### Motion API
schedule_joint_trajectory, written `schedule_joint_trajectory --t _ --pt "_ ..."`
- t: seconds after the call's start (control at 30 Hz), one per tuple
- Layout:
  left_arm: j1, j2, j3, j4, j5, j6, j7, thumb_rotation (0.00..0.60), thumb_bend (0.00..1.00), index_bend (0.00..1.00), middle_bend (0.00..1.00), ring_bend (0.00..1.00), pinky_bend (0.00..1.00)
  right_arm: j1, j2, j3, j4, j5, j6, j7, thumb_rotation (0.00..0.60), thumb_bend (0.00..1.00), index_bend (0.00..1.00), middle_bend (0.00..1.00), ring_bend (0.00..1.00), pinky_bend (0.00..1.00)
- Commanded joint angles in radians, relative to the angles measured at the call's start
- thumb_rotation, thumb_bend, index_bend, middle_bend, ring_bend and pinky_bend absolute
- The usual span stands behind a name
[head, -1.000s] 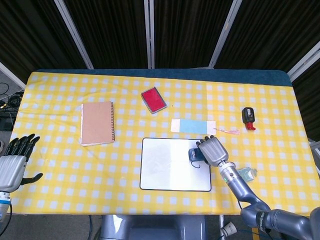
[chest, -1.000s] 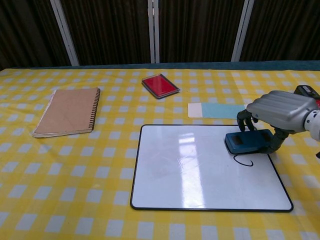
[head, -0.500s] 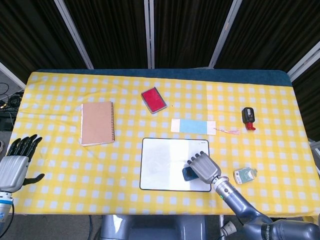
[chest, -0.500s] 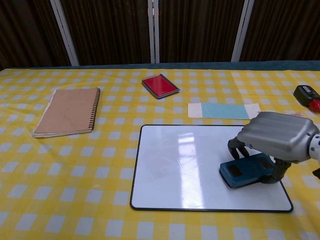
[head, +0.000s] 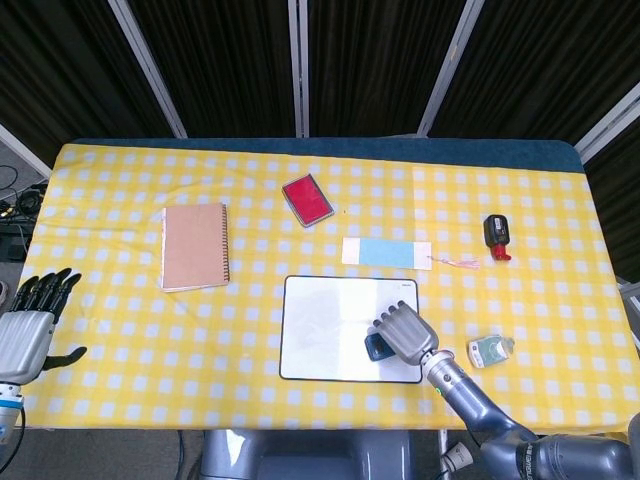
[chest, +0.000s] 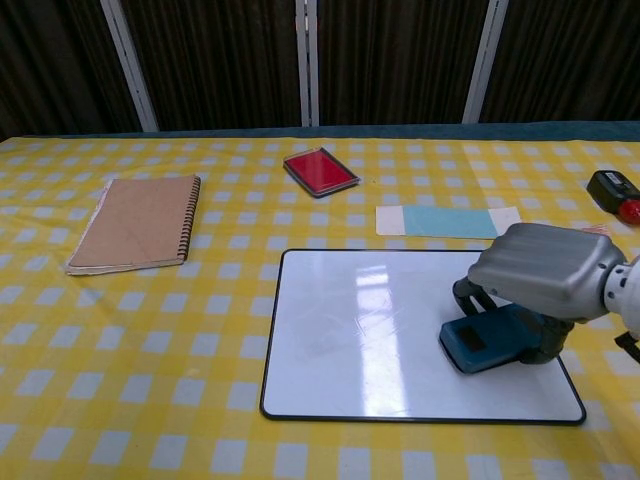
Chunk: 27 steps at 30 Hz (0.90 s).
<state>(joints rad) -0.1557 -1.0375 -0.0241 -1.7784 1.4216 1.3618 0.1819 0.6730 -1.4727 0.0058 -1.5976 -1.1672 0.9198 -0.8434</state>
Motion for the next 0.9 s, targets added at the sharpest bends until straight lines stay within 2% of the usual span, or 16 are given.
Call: schedule_joint_trajectory --t 0.03,0.23,0.4,0.6,0.77,0.9 --pt "-0.001 -0.001 0.000 0.000 -0.002 -0.002 0.002 0.600 0.00 0.00 0.00 0.00 0.00 0.011 -0.014 0.031 0.049 0.035 0.009 0.018 0.600 0.83 0.60 0.57 0.42 0.44" --pt "-0.002 -0.004 0.000 0.000 -0.004 -0.004 0.008 0.600 0.00 0.00 0.00 0.00 0.00 0.022 -0.028 0.063 0.106 0.093 0.006 0.045 0.600 0.83 0.60 0.57 0.42 0.44" --pt "-0.003 -0.006 0.001 -0.001 -0.005 -0.005 0.012 0.600 0.00 0.00 0.00 0.00 0.00 0.025 -0.039 0.065 0.140 0.134 0.000 0.052 0.600 0.83 0.60 0.57 0.42 0.44" --pt "-0.004 -0.010 0.001 -0.001 -0.008 -0.006 0.023 0.600 0.00 0.00 0.00 0.00 0.00 0.016 0.008 -0.009 0.015 0.090 -0.001 0.023 0.600 0.83 0.61 0.57 0.42 0.44" --pt "-0.004 -0.012 0.002 -0.003 -0.007 -0.005 0.028 0.600 0.00 0.00 0.00 0.00 0.00 0.013 0.028 -0.053 -0.048 0.055 0.004 -0.011 0.600 0.83 0.61 0.57 0.42 0.44" --pt "-0.003 -0.012 0.003 -0.004 -0.008 -0.005 0.030 0.600 0.00 0.00 0.00 0.00 0.00 0.008 0.056 -0.116 -0.143 0.002 0.010 -0.062 0.600 0.83 0.61 0.58 0.43 0.44"
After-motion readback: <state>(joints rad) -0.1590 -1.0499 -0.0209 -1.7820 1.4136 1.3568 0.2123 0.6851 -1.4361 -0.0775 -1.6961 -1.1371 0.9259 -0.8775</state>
